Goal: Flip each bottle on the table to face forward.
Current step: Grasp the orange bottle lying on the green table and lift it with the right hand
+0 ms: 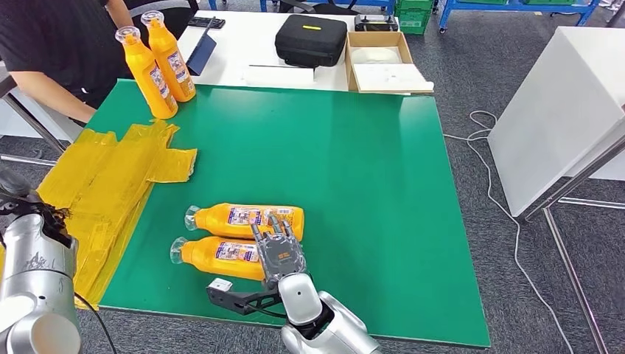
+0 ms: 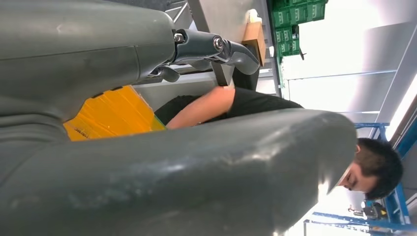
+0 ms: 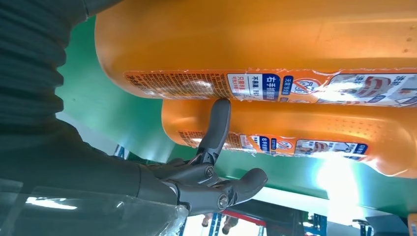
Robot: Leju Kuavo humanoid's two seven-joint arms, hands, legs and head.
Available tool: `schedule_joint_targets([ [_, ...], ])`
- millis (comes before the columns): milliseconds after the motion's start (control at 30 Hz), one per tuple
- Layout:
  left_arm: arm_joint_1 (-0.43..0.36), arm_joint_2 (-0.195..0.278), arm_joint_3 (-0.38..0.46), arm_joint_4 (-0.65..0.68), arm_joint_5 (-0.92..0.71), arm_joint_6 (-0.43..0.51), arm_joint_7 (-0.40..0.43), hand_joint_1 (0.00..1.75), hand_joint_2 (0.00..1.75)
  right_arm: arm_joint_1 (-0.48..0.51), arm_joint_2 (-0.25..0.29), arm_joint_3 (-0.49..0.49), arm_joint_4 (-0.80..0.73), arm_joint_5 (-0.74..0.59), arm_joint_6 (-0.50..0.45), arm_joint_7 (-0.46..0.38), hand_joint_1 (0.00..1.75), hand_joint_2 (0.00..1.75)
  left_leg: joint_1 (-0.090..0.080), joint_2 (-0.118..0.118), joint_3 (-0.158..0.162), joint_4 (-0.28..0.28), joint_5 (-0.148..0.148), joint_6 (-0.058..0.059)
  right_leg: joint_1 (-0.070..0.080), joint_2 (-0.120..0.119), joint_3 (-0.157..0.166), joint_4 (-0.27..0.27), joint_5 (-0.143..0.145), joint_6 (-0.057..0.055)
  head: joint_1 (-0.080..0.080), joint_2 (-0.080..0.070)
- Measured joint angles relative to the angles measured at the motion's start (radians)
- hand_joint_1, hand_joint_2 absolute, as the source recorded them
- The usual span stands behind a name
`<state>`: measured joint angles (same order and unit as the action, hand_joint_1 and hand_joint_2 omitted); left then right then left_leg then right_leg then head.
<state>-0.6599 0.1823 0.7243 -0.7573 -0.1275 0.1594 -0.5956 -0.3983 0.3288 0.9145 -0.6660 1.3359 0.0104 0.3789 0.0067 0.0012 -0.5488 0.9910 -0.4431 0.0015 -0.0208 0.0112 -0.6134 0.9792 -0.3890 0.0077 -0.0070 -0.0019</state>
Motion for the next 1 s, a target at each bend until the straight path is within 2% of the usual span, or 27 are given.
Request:
schedule_joint_targets([
  [133, -0.002, 0.001, 0.0, 0.012, 0.019, 0.005, -0.015, 0.0, 0.0, 0.001, 0.001, -0.025, 0.014, 0.017, 0.005, -0.021, 0.0, 1.75, 0.0, 0.0, 0.003, 0.0, 0.0, 0.0, 0.0, 0.0, 0.004, -0.001, -0.001, 0.0, 0.0, 0.0],
  [267, -0.001, 0.001, 0.002, 0.015, 0.035, 0.01, -0.029, 0.0, 0.0, -0.007, 0.006, -0.055, 0.046, 0.016, 0.018, -0.054, 0.24, 1.75, 0.0, 0.0, 0.007, -0.001, -0.001, 0.001, 0.0, 0.0, 0.008, -0.001, -0.001, 0.0, 0.001, 0.0],
  [400, 0.006, 0.004, 0.004, 0.015, 0.051, 0.009, -0.041, 0.0, 0.0, -0.014, 0.01, -0.08, 0.097, 0.014, 0.043, -0.086, 0.34, 1.75, 0.0, 0.0, 0.008, -0.001, -0.001, 0.001, 0.0, 0.0, 0.009, -0.002, 0.0, 0.0, 0.001, 0.0],
  [533, 0.015, 0.006, 0.005, 0.015, 0.062, 0.007, -0.049, 0.0, 0.0, -0.024, 0.011, -0.086, 0.127, 0.018, 0.048, -0.108, 0.0, 1.75, 0.0, 0.001, 0.01, -0.001, -0.002, 0.001, 0.0, 0.001, 0.01, -0.002, 0.0, 0.0, -0.001, 0.0],
  [933, 0.018, 0.02, 0.006, 0.023, 0.089, 0.007, -0.083, 0.0, 0.0, -0.054, 0.025, -0.094, 0.187, 0.009, 0.048, -0.146, 0.0, 1.75, 0.003, 0.002, 0.017, -0.001, -0.004, -0.002, 0.002, 0.001, 0.016, -0.003, -0.002, -0.004, -0.001, 0.0],
  [1000, 0.017, 0.025, 0.006, 0.028, 0.095, 0.008, -0.09, 0.0, 0.0, -0.058, 0.027, -0.094, 0.193, 0.008, 0.048, -0.154, 0.14, 1.75, 0.004, 0.002, 0.018, -0.001, -0.004, -0.002, 0.002, 0.002, 0.018, -0.002, -0.002, -0.004, -0.001, 0.0],
])
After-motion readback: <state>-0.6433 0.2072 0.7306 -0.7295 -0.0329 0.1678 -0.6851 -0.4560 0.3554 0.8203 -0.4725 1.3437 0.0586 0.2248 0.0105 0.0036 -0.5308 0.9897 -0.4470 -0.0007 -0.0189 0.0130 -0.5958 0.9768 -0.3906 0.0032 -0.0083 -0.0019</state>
